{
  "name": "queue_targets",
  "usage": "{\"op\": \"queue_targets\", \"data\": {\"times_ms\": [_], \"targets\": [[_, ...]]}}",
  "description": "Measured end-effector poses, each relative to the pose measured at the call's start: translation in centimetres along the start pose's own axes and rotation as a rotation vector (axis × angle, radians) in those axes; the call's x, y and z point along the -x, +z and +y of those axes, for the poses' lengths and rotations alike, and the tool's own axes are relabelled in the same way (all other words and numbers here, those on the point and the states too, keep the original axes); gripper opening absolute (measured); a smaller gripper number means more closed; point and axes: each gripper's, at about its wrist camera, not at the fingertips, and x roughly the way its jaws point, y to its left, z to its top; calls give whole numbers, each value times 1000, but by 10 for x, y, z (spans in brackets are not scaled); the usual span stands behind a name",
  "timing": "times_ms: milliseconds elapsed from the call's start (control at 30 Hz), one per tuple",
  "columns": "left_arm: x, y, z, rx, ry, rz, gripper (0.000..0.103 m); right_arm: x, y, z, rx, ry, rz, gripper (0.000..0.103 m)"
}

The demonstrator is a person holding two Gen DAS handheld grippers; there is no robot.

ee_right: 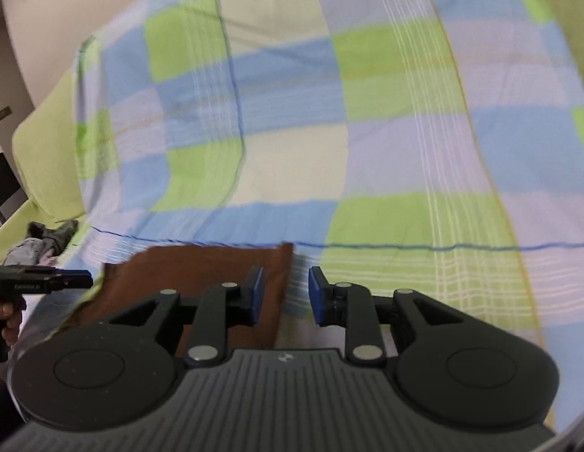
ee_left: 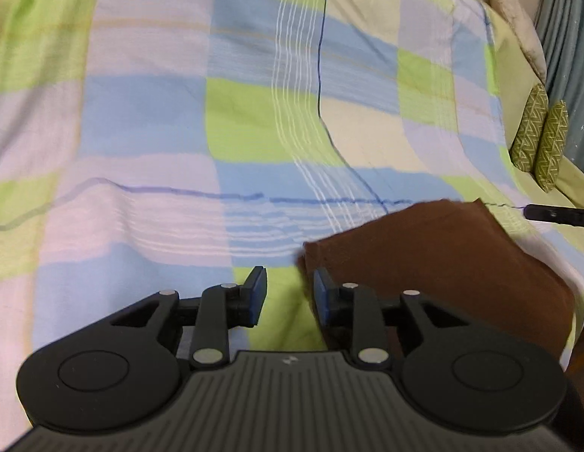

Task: Fold clothes

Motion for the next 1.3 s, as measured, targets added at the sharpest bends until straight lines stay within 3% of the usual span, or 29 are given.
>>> {"op": "queue_targets", "data": {"times_ms": [100, 200, 300, 333, 433, 533, 567, 600, 800, 867, 933, 1033, 1133, 1300], "targets": [[6, -1, -21, -28, -57, -11, 33, 0, -5, 21, 27, 74, 14, 28], [-6, -5, -48, -89, -135, 22, 33, -23, -12, 47, 105, 142, 85, 28], [-30, -15, -61, -172, -125, 88, 33, -45, -18, 59, 157, 160, 138, 28], [-39, -18, -59, -187, -106, 104, 37, -54, -21, 59, 184, 143, 154, 26], [-42, -15, -40, -133, -113, 101, 35, -62, -23, 47, 199, 89, 162, 0], [-23, -12, -31, -127, -46, 74, 31, -46, -19, 36, 165, -23, 116, 1], [-18, -12, -30, -121, -39, 67, 29, -37, -19, 37, 176, -50, 102, 8], [-6, -14, -31, -123, -43, 55, 29, -25, -19, 41, 188, -65, 81, 9], [32, -41, -70, -180, -145, 64, 29, 31, -55, 94, 177, 38, -24, 14], [29, -50, -79, -195, -159, 92, 29, 33, -76, 114, 169, 66, -32, 25], [22, -63, -86, -216, -145, 141, 29, 24, -91, 129, 180, 66, -10, 26], [21, -67, -84, -203, -142, 150, 30, 18, -108, 137, 242, 24, 23, 25], [25, -63, -79, -184, -145, 159, 30, 26, -110, 126, 246, -21, 22, 18], [24, -67, -84, -190, -131, 154, 30, 39, -108, 106, 230, -94, 12, 17]]}}
